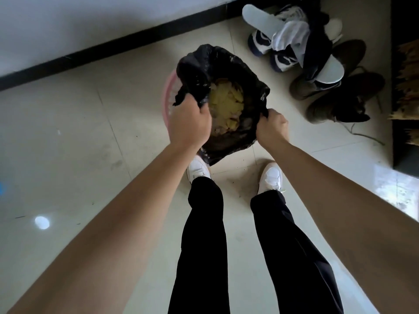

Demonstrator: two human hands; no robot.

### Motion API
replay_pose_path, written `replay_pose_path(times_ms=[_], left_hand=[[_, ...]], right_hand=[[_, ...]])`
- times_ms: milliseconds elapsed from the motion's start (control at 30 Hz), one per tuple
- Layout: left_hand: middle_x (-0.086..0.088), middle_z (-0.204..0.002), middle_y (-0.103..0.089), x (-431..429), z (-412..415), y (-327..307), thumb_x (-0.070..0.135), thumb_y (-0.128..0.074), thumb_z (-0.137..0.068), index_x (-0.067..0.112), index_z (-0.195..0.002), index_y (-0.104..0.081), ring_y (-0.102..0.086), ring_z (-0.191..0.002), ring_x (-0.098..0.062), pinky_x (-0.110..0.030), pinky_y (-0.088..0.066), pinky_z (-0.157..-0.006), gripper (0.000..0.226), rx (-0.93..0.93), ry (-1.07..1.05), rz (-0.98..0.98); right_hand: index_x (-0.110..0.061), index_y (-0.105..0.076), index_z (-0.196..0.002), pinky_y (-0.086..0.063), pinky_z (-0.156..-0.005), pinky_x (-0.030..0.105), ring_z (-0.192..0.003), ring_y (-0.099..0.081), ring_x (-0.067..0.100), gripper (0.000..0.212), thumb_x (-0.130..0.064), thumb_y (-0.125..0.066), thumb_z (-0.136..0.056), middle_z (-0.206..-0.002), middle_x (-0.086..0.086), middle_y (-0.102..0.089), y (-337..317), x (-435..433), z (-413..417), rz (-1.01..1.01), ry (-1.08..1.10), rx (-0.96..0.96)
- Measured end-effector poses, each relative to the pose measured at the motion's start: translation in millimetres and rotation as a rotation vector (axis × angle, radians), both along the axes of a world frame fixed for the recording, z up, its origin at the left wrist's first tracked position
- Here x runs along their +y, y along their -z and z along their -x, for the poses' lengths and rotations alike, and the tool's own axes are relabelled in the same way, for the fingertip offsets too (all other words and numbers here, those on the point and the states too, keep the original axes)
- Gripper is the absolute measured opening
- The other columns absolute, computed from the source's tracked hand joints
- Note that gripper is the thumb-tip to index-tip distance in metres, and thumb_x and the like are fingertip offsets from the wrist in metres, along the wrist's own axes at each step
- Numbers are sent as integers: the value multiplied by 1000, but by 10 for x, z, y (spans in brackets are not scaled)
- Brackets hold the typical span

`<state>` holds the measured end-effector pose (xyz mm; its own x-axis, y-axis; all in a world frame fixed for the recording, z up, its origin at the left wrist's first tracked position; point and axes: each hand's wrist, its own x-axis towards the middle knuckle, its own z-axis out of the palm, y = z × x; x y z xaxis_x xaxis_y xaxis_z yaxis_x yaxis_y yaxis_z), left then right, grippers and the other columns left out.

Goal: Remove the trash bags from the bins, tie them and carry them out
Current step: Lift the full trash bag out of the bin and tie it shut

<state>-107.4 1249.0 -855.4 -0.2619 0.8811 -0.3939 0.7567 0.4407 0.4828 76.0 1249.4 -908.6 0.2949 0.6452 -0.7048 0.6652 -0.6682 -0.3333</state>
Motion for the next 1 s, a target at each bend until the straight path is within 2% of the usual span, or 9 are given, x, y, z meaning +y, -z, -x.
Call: replay_pose_path(times_ms=[100, 267, 333, 433, 500, 600, 700, 867, 1000], left_hand=[[1, -96, -62, -64, 159, -216, 23, -45, -102, 8, -124, -51, -55, -76, -16, -27, -42, -68, 27, 72, -271, 14], [7, -77, -52, -151, 520, -972, 29, -44, -102, 13, -97, -57, -54, -80, -19, -27, -35, -61, 22, 62, -675, -2], [6, -78, -53, -164, 603, -1276, 24, -43, -102, 12, -97, -58, -53, -79, -17, -26, -36, -58, 20, 58, -764, -38], [0, -92, -61, -313, 720, -1738, 26, -43, -101, 11, -105, -59, -59, -85, -20, -32, -49, -72, 22, -33, -946, -121], [3, -83, -59, -414, 710, -1930, 29, -48, -99, 14, -99, -57, -62, -84, -23, -37, -53, -73, 17, -130, -938, -124], [2, -68, -54, -676, 555, -2259, 28, -59, -95, 6, -90, -62, -52, -66, -18, -30, -39, -58, 23, -234, -701, -42], [-1, -65, -51, -925, 573, -2687, 26, -59, -92, 9, -78, -57, -46, -61, -18, -30, -34, -56, 22, -279, -848, -178], [-10, -71, -46, -1301, 797, -3576, 16, -55, -88, -9, -82, -56, -40, -64, -18, -29, -27, -53, 26, -296, -911, -264], [-2, -70, -53, -1575, 1140, -4176, 15, -58, -89, 14, -68, -56, -47, -63, -12, -21, -35, -55, 21, -334, -953, -362]], right_hand=[[-12, -59, -124, -44, -77, 32, -95, -56, 23, 37, -14, -38, -94, -109, 6, -63, -396, 26, -2, -271, 88, 68], [-11, -66, -116, -43, -76, 31, -92, -59, 24, 29, -20, -45, -97, -99, 5, -67, -1346, 194, -26, -415, 6, 133], [-13, -68, -114, -48, -85, 34, -97, -62, 22, 29, -18, -46, -95, -104, 3, -69, -1653, 261, -45, -513, 2, 145], [-13, -68, -109, -50, -81, 34, -87, -61, 18, 25, -19, -49, -94, -91, -2, -67, -2208, 262, -56, -572, -95, 222], [-15, -68, -112, -52, -81, 33, -89, -63, 17, 25, -22, -53, -93, -94, -3, -68, -2445, 298, -61, -576, -169, 249], [-21, -71, -114, -54, -82, 33, -87, -66, 18, 25, -24, -59, -93, -92, -5, -69, -2815, 276, 20, -523, -307, 266], [-18, -74, -107, -54, -80, 33, -84, -64, 16, 23, -21, -58, -90, -88, -7, -67, -3234, 232, 147, -625, -282, 340], [-25, -71, -103, -54, -90, 39, -95, -64, 16, 22, -32, -58, -87, -96, -7, -67, -4030, 97, 484, -479, -274, 452], [-24, -72, -100, -54, -91, 43, -96, -67, 20, 36, -48, -57, -78, -101, 0, -71, -4591, -48, 885, -441, -274, 526]])
